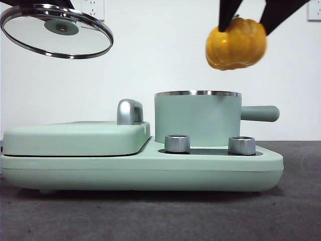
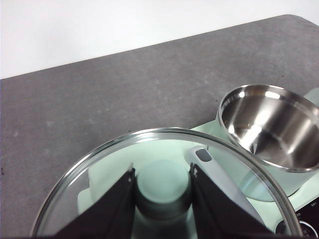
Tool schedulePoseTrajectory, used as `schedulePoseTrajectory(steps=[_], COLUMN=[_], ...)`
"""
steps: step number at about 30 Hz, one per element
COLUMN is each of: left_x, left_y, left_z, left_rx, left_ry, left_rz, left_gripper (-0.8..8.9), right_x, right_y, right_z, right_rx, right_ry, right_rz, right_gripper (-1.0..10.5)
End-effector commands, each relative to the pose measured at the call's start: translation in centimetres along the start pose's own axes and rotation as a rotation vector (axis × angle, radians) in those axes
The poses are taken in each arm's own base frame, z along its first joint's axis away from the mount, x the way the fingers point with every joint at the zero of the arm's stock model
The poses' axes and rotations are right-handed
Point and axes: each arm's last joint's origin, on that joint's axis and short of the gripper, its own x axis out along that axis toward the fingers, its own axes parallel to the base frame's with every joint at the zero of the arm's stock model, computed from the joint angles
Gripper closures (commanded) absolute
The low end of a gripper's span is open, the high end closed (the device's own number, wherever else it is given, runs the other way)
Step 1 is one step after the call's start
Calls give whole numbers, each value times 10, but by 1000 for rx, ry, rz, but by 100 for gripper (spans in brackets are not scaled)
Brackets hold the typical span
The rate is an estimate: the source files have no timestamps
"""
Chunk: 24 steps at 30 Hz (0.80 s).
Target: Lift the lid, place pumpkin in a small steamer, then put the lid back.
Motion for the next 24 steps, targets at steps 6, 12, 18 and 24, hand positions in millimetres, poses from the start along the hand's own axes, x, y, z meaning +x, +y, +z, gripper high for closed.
schedulePoseTrajectory(steps=[6,12,18,24], left_x=[-2,-2,-2,-2], left_y=[-1,-1,-1,-1], left_z=[8,8,8,8], left_rx=[4,4,4,4], left_ry=[-50,-50,-49,-49], left_rz=[-4,-4,-4,-4], left_gripper=[806,806,806,806], right_x=[21,55,92,121], right_y=[-9,-14,-20,-22], right_z=[41,54,61,64], right_rx=[-59,-63,-72,-85], right_ry=[-56,3,46,91], right_rz=[-16,-17,-17,-13], right_gripper=[574,574,574,574])
